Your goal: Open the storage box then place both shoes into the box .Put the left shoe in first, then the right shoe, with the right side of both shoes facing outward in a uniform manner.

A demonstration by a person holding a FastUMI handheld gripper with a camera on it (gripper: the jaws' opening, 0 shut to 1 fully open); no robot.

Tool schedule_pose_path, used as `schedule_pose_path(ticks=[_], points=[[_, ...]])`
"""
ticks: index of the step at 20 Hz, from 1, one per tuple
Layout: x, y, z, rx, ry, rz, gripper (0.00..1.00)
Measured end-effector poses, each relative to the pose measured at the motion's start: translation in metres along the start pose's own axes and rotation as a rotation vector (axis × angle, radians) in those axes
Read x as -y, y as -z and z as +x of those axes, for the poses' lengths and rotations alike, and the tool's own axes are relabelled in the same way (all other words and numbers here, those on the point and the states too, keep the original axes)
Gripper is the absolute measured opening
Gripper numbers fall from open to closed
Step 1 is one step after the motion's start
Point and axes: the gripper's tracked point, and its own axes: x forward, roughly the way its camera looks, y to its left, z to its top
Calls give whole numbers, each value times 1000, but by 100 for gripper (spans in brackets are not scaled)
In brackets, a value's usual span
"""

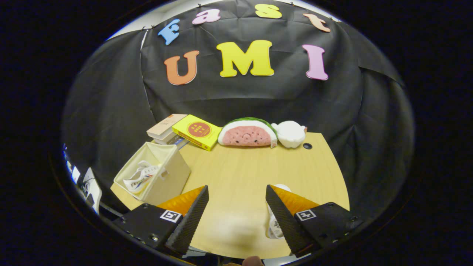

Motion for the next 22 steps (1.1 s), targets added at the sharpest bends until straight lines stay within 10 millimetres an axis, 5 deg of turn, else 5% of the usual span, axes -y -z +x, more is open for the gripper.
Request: schedule_pose_path(ticks=[5, 10, 14, 17, 22], points=[[80, 44, 16, -93, 38, 3, 96], [125, 106, 52, -237, 38, -36, 96], [138, 145, 85, -365, 19, -30, 96], [143, 150, 108, -399, 7, 5, 96], [134, 153, 131, -455, -34, 40, 55]])
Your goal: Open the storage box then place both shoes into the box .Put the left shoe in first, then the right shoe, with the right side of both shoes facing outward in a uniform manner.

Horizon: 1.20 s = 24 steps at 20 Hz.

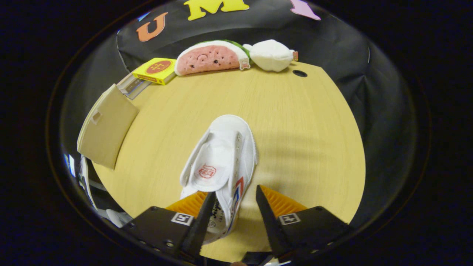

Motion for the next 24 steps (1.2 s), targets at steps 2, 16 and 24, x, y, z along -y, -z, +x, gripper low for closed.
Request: schedule_pose_path(ticks=[2, 16, 24], points=[[-2, 0, 6, -20, 5, 10, 34], [-46, 9, -36, -73, -73, 322, 0], [-173, -55, -110, 50, -165, 335, 0]])
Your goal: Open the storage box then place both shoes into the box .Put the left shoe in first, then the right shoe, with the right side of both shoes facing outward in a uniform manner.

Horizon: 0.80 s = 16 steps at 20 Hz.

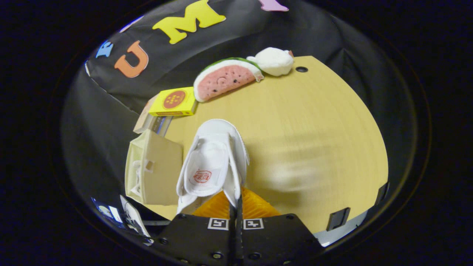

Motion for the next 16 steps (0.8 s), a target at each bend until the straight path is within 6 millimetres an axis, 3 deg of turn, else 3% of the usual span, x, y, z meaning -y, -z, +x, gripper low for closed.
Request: schedule_pose_path(ticks=[5, 10, 13, 16], points=[[-115, -15, -15, 66, -83, -17, 0], [-214, -14, 1, 79, -115, -38, 0], [-252, 0, 23, 56, -106, -36, 0], [-269, 13, 46, 46, -63, -34, 0]])
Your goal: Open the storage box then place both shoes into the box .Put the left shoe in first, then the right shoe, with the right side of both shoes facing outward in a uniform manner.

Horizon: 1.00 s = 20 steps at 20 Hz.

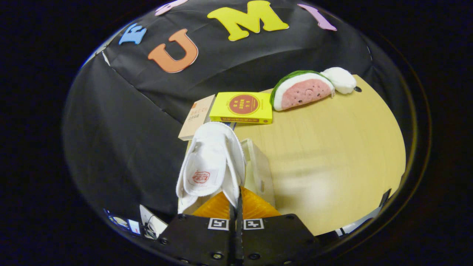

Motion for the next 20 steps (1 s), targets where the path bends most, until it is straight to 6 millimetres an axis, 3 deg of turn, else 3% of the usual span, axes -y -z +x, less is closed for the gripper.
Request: schedule_pose_path(ticks=[4, 8, 17, 20], points=[[-6, 18, 28, 3, 57, 5, 0], [3, 23, 48, 55, 142, -41, 0], [23, 18, 66, 150, 244, -25, 0], [24, 25, 71, 141, 247, -3, 0]])
